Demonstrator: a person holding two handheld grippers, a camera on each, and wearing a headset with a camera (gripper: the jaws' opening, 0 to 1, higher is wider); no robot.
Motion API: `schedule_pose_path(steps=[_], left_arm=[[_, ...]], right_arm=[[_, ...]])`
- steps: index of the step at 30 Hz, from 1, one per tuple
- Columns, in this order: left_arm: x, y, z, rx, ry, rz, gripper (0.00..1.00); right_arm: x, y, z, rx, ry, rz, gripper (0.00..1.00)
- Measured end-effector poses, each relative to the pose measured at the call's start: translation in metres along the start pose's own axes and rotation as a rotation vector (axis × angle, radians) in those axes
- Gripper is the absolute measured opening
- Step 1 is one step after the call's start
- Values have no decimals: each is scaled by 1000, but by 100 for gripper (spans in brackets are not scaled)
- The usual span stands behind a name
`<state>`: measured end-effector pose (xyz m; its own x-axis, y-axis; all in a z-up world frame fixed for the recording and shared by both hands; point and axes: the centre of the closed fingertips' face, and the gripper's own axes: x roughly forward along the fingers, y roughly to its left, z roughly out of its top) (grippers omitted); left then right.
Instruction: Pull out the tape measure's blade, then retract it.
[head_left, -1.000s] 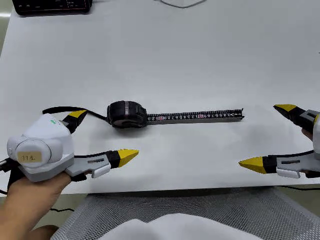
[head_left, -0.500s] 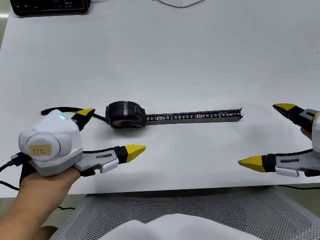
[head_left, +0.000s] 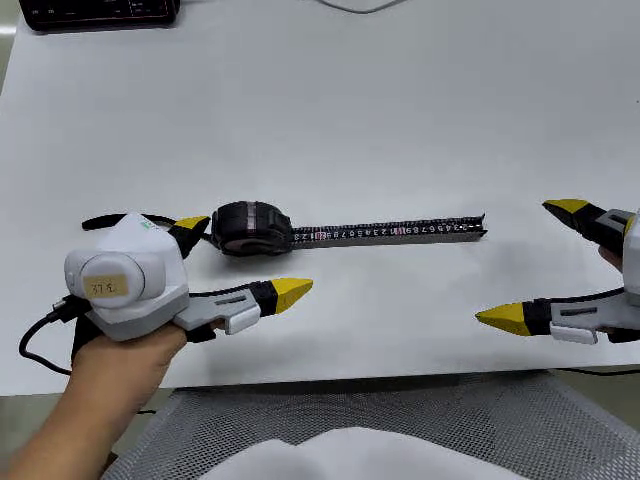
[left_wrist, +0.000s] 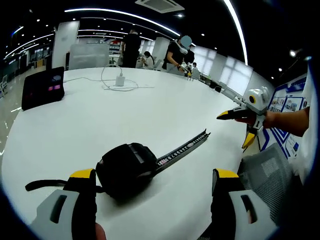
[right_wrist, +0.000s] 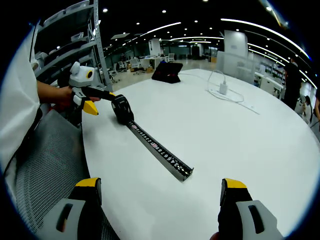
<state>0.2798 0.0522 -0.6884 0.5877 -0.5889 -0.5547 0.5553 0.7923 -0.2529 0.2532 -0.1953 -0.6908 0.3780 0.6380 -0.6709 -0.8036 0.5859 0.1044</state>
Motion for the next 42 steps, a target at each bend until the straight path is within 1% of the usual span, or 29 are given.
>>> schedule_pose_path(steps=[2,6,8,11,13,16,18,19,20,21,22,24,25,27,31,33,35,38,42], left_arm=[[0,1,1,-20,-10,1,94],[1,1,2,-33,-15,12,94],[1,3,2,-36,-19,29,92],[3,4,4,-59,-30,54,90],[5,4,4,-61,-31,74,90],[7,5,3,-62,-37,119,89],[9,6,2,-62,-29,145,89],[10,10,2,-81,-33,172,88],[11,10,1,-88,-27,181,87],[12,10,2,-85,-29,181,87],[13,12,1,-86,-25,200,87],[15,15,0,-97,-28,221,86],[16,15,-1,-99,-23,225,86],[17,17,0,-121,-36,228,86],[19,20,-2,-128,-37,246,84],[20,23,-3,-161,-42,259,83],[21,24,-4,-176,-43,268,82],[22,25,-4,-176,-44,283,80],[22,29,-4,-198,-49,307,76]], right_arm=[[1,0,1,-1,-1,1,98],[2,0,1,-3,-3,5,97],[2,0,1,-1,-4,6,96],[2,-2,1,-3,0,9,95],[2,-4,1,-4,3,10,93],[2,-7,0,-11,10,16,89],[2,-9,1,-12,12,24,87],[2,-10,1,-16,13,28,86],[2,-10,1,-18,14,28,85],[2,-11,1,-19,14,29,84],[3,-12,1,-19,16,33,84],[3,-13,1,-26,18,36,83],[4,-14,1,-25,18,37,82],[5,-16,1,-30,21,40,81],[7,-20,0,-51,32,44,79],[8,-22,0,-65,37,47,78],[9,-25,1,-76,40,47,76],[11,-27,1,-97,51,53,73],[13,-29,1,-116,67,65,70]])
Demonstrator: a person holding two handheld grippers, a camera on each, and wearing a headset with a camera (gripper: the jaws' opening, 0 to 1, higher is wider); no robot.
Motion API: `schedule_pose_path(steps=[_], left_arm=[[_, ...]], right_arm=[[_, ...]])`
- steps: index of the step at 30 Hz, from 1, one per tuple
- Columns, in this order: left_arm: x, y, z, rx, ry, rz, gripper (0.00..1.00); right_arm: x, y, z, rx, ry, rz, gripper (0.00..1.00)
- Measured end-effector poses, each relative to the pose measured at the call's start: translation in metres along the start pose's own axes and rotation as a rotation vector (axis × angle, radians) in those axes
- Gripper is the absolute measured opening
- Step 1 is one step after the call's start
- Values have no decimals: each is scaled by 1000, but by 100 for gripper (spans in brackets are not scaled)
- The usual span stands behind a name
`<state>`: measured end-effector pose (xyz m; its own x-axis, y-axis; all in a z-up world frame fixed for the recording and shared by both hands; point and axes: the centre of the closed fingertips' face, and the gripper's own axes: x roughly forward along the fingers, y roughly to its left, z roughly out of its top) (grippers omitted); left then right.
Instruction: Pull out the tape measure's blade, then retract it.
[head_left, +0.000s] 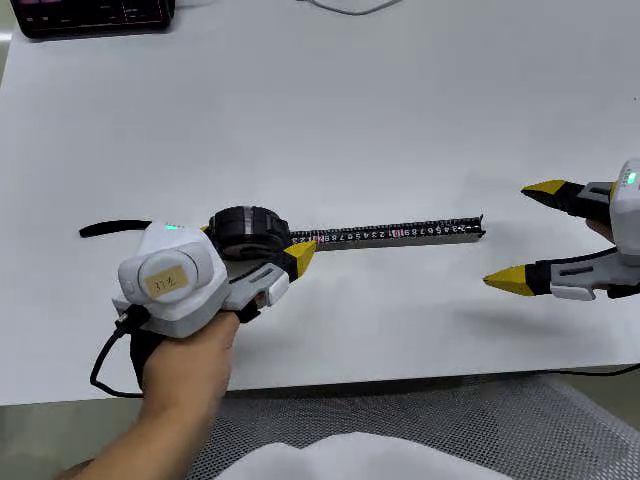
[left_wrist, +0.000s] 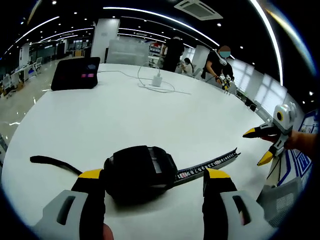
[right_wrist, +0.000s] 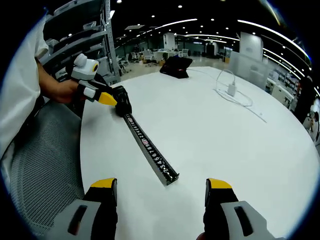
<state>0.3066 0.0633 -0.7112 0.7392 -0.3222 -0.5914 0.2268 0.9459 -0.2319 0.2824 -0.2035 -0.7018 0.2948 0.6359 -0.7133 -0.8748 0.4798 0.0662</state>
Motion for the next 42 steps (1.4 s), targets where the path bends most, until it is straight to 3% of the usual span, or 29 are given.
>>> schedule_pose_path(steps=[10,16,33,42], left_arm=[[3,5,1,-33,11,60,70],[6,9,0,-23,21,92,66],[8,16,-1,-48,20,126,60],[8,17,-1,-58,17,119,60]], right_arm=[[8,-7,-2,-62,44,33,62],[12,-11,-3,-84,64,48,58],[21,-17,-7,-147,116,77,52],[26,-15,-10,-194,163,113,46]])
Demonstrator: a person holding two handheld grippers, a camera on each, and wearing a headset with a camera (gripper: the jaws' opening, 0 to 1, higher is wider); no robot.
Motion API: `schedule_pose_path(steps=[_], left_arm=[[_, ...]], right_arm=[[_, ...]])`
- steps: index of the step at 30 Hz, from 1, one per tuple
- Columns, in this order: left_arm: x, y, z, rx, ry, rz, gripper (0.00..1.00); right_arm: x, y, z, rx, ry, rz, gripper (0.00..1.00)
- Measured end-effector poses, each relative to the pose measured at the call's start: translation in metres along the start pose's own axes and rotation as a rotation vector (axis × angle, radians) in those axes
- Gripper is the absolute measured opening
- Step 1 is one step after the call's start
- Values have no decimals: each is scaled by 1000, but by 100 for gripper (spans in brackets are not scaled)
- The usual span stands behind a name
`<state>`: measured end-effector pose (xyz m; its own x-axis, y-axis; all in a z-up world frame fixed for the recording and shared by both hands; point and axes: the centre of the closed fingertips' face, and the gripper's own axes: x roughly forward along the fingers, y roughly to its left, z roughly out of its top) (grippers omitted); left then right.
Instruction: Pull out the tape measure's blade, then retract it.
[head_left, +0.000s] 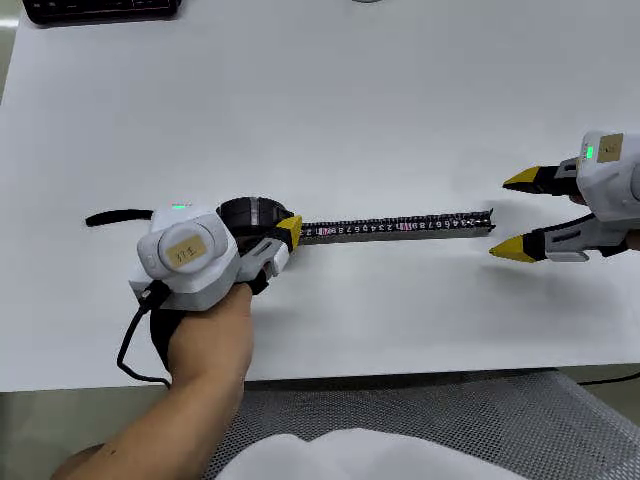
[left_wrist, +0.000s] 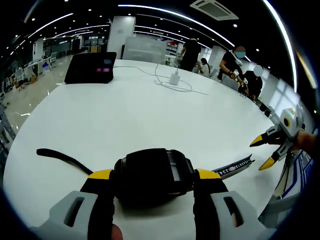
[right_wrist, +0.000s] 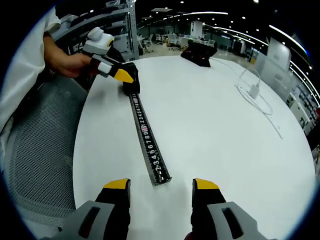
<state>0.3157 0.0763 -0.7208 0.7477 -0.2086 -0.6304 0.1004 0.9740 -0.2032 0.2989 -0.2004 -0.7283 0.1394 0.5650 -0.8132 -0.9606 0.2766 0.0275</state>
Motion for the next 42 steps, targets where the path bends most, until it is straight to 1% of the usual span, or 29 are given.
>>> schedule_pose_path(steps=[6,8,22,27,32,39,42], left_arm=[[1,0,0,1,1,-2,60],[1,0,0,0,1,-3,60],[1,-1,0,-1,1,-4,60],[1,-1,0,-2,1,-4,60],[2,0,0,-2,2,-4,60],[2,0,0,-11,4,-5,60],[2,0,-1,-12,4,-6,60]], right_arm=[[6,3,-2,-45,42,28,39],[8,5,-3,-61,53,44,34],[17,2,-8,-130,124,83,26],[20,0,-5,-142,139,86,23],[22,2,-6,-163,158,105,18],[23,1,-7,-182,170,108,15],[23,0,-8,-190,185,112,12]])
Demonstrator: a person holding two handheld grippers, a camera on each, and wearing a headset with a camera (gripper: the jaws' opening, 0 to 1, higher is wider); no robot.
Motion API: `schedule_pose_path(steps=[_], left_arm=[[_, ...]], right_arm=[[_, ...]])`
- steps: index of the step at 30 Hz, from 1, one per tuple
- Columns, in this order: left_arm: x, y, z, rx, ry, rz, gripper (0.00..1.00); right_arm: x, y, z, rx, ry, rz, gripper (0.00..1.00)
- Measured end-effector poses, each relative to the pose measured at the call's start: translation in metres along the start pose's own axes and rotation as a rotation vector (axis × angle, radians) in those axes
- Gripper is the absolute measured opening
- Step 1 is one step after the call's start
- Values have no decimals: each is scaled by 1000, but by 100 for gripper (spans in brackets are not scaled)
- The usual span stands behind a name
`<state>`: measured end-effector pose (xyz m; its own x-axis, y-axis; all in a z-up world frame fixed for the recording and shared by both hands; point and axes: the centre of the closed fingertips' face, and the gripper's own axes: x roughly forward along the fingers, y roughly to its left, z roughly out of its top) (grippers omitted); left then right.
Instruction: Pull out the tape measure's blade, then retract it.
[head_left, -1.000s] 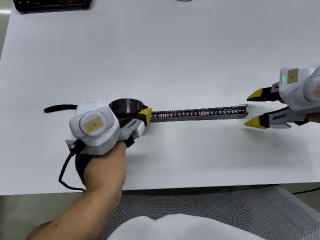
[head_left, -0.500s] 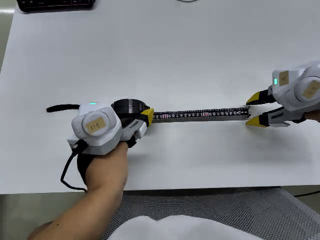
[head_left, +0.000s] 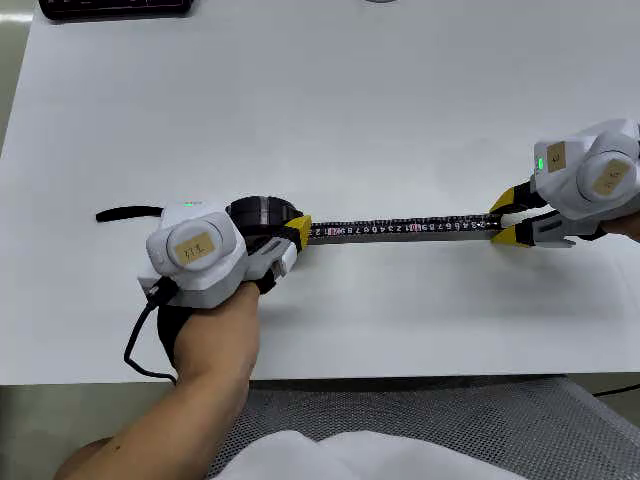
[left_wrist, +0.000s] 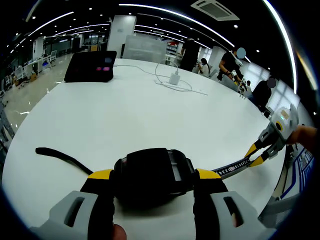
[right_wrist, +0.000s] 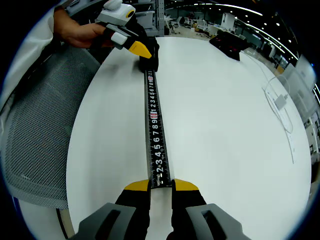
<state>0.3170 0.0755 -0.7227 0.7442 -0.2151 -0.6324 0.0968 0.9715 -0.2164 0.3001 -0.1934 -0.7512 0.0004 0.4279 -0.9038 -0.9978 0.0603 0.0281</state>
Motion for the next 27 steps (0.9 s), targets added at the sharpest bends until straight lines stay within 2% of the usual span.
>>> schedule_pose_path(steps=[27], left_arm=[[-2,0,-1,7,30,-4,57]], right_arm=[[1,0,-1,-12,20,-4,11]])
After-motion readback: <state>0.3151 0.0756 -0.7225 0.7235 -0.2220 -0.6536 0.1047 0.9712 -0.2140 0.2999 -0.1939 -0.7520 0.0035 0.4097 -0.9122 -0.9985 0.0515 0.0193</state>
